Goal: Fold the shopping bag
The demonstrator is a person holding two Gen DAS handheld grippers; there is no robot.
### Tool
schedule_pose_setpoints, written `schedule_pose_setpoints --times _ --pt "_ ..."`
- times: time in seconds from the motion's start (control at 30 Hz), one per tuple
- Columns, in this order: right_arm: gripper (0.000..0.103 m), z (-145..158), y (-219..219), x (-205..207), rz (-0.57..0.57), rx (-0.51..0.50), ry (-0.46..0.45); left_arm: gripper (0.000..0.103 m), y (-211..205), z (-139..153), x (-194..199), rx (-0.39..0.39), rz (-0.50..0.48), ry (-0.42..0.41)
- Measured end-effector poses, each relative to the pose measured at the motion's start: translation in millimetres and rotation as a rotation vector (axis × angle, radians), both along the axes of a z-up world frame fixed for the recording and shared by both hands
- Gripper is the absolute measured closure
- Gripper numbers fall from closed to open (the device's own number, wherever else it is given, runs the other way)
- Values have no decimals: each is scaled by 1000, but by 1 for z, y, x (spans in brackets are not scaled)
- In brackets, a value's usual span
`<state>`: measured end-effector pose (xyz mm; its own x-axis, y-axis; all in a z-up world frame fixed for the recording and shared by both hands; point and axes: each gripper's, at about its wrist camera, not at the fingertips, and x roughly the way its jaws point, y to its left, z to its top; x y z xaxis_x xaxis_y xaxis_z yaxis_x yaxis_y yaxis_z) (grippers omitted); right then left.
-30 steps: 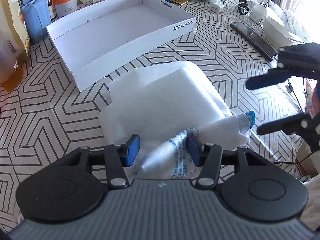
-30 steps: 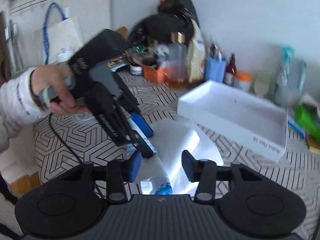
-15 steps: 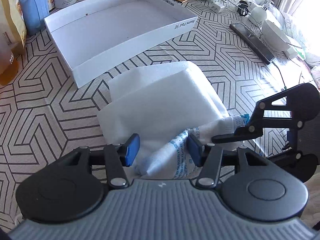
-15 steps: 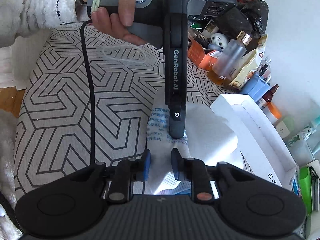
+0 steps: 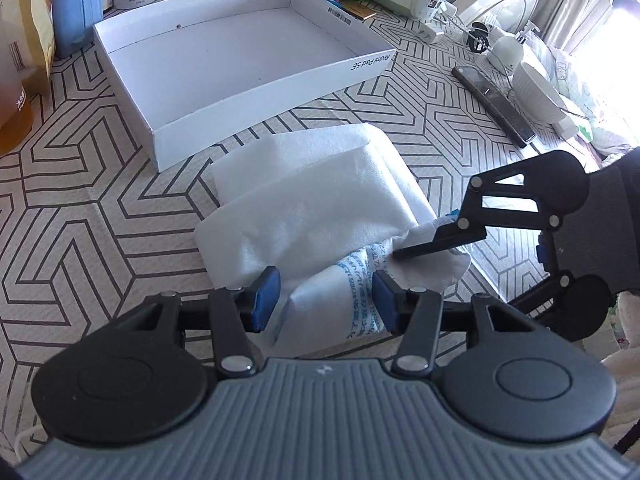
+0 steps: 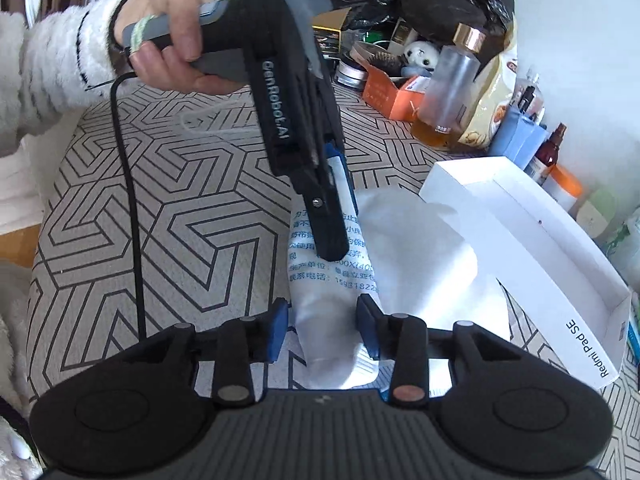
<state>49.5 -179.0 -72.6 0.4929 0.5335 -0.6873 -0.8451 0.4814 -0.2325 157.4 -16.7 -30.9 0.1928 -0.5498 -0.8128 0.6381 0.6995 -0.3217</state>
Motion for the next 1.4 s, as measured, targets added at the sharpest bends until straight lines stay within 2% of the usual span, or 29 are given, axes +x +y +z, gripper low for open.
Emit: schedule_pose_setpoints --times 0.07,0.13,0.23,0.3,0.4,0.57,0.77,0.97,1.1,1.17,1.2,1.23,1.37,1.4 --pt "69 -1 2 0 -28 3 -10 53 8 7 -2 -5 11 -25" --pt "69 0 -1 4 -40 25 20 53 13 20 -9 -18 3 -87" --pt "69 5 -7 16 -57 69 101 52 13 44 -35 -23 -59 -229" --pt "69 7 -11 24 -63 92 152 52 6 48 -48 -31 -106 -268" --pt "69 13 -21 44 -80 146 287 52 -6 46 -58 -46 -171 -260" --pt "72 14 -40 78 -124 252 524 53 -16 37 -55 -74 -224 -255" --pt "77 -3 -69 126 -183 401 854 50 -19 30 -39 -98 -303 -278" --pt "80 -21 -81 165 -225 471 1082 52 -22 24 -20 -128 -344 -297" --pt "81 -28 -82 180 -238 477 1159 55 -28 13 0 -106 -300 -239" --pt "82 -32 -83 183 -244 488 1177 60 -25 10 11 -153 -251 -177" --pt "83 -35 -86 183 -252 512 1192 63 -23 8 17 -168 -224 -148" --pt "83 -39 -89 183 -261 536 1206 76 -21 5 22 -176 -197 -122" --pt "83 -53 -100 183 -294 633 1261 76 -15 -3 37 -215 -135 -25" --pt "83 -54 -102 181 -300 650 1250 76 -14 -5 39 -222 -126 -5"
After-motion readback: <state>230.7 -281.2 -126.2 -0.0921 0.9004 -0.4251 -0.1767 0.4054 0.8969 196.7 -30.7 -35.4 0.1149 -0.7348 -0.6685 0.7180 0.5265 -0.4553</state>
